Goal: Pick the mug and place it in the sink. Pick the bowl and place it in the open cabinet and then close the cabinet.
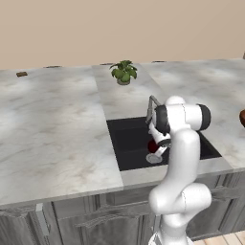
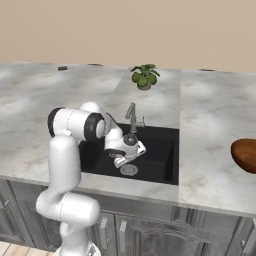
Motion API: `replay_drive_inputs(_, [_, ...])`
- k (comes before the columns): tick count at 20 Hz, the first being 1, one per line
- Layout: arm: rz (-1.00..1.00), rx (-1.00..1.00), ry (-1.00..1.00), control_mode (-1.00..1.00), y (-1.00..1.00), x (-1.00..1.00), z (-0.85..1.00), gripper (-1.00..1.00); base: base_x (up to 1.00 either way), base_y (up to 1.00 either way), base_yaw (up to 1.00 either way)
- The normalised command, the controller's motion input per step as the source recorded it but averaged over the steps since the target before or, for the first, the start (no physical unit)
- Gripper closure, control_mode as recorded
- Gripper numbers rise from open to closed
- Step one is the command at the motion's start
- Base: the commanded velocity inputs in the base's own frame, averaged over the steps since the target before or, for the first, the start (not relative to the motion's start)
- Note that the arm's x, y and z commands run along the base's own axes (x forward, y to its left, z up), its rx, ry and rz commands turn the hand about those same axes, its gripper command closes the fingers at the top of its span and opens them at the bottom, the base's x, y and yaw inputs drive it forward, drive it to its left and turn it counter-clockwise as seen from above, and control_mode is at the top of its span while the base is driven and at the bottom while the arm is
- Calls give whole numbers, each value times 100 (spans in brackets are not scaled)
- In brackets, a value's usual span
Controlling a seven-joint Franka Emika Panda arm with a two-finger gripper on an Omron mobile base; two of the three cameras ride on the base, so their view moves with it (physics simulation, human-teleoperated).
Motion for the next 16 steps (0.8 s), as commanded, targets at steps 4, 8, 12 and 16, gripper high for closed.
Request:
replay_drive_inputs(4, [0, 0, 0, -100, 0, 32, -19, 100, 0, 0, 0])
replay_drive_inputs(8, [0, 0, 5, -100, 0, 6, -38, 100, 0, 0, 0])
replay_drive_inputs(12, [0, 0, 15, -100, 0, 6, -44, 100, 0, 0, 0])
replay_drive_inputs(16, [0, 1, 15, -100, 0, 7, -41, 100, 0, 0, 0])
